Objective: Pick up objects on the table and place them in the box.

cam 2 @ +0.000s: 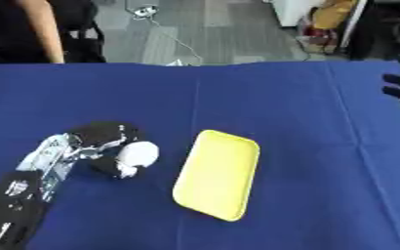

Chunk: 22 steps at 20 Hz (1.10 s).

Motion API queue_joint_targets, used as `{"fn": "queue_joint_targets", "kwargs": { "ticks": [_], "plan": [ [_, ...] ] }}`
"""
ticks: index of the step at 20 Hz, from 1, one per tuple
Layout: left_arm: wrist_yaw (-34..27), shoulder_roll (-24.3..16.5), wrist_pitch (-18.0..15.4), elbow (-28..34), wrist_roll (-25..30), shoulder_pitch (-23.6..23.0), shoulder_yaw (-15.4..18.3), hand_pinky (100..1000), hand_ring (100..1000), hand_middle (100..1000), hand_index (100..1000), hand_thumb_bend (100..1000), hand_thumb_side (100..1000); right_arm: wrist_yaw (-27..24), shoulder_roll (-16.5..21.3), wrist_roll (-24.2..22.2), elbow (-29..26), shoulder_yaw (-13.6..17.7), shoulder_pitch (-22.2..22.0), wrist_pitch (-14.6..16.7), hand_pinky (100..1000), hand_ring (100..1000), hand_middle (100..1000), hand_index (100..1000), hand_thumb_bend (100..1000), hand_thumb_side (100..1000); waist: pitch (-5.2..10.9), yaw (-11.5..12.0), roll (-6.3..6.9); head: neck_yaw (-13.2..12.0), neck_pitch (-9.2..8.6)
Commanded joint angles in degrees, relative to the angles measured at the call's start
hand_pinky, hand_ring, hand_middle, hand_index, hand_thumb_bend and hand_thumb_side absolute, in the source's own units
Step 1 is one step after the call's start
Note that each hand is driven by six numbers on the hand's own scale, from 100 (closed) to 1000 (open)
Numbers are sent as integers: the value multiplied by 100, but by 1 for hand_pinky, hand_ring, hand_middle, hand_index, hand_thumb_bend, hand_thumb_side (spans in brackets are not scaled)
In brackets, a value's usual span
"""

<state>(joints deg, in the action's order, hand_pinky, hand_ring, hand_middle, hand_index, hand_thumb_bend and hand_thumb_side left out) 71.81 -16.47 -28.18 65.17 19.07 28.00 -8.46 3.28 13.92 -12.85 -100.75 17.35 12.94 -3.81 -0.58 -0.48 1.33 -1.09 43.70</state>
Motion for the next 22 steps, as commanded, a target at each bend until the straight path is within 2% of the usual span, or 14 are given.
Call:
{"fn": "queue_joint_targets", "kwargs": {
  "ticks": [1,5,6,7,8,9,10,11,12,13,14,15,16,22],
  "plan": [
    [166,-97,21,90,-109,55,-2,789,875,795,866,459,752,20,83,0,-107,29,79,-14,803,809,931,1000,100,912,37,13,-15,62,5],
    [518,-56,48,-7,-373,-7,-47,754,807,736,820,496,665,19,83,7,-109,39,80,-14,803,808,931,1000,100,911,26,15,-21,73,8],
    [609,-44,75,-33,-452,-23,-48,731,746,689,784,499,585,19,83,7,-108,40,79,-15,803,809,931,1000,100,911,24,18,-22,74,12],
    [685,-34,100,-56,-527,-34,-51,731,746,689,784,499,585,20,82,7,-107,40,78,-15,803,809,931,1000,100,911,23,20,-23,74,14],
    [752,-26,137,-72,-606,-43,-46,684,592,607,716,495,436,21,81,7,-106,41,76,-15,803,808,931,1000,100,912,23,23,-24,73,14],
    [799,-19,171,-93,-678,-51,-45,678,578,598,707,490,416,21,81,7,-106,42,75,-15,803,808,931,1000,100,911,24,25,-25,73,15],
    [825,-14,210,-105,-755,-56,-38,596,437,494,611,450,335,21,81,9,-106,44,74,-15,803,808,931,1000,100,910,25,27,-25,75,14],
    [831,-11,246,-119,-826,-62,-36,629,481,526,643,473,351,21,81,10,-107,46,74,-15,803,808,931,1000,100,911,25,27,-26,76,14],
    [823,-6,289,-129,-898,-66,-28,478,305,404,522,379,284,21,80,11,-107,47,73,-16,803,808,931,1000,100,910,25,30,-27,78,13],
    [802,-2,331,-150,-955,-73,-22,452,283,388,508,353,272,21,80,12,-107,48,73,-16,803,808,931,1000,100,910,25,32,-27,79,13],
    [774,0,373,-173,-999,-77,-18,345,213,336,465,278,242,21,80,12,-107,48,73,-16,803,808,931,1000,100,910,25,33,-27,78,14],
    [752,0,413,-192,-1036,-79,-17,345,213,336,465,278,242,20,81,12,-107,49,73,-16,803,808,931,1000,100,910,25,34,-27,76,14],
    [729,1,449,-211,-1063,-83,-15,282,176,308,442,218,226,20,81,12,-107,49,73,-17,803,808,931,1000,100,910,23,34,-27,78,14],
    [611,-1,528,-257,-1066,-83,-26,273,176,309,445,181,221,20,81,5,-104,46,74,-15,803,808,931,1000,100,909,21,40,-28,75,11]
  ]
}}
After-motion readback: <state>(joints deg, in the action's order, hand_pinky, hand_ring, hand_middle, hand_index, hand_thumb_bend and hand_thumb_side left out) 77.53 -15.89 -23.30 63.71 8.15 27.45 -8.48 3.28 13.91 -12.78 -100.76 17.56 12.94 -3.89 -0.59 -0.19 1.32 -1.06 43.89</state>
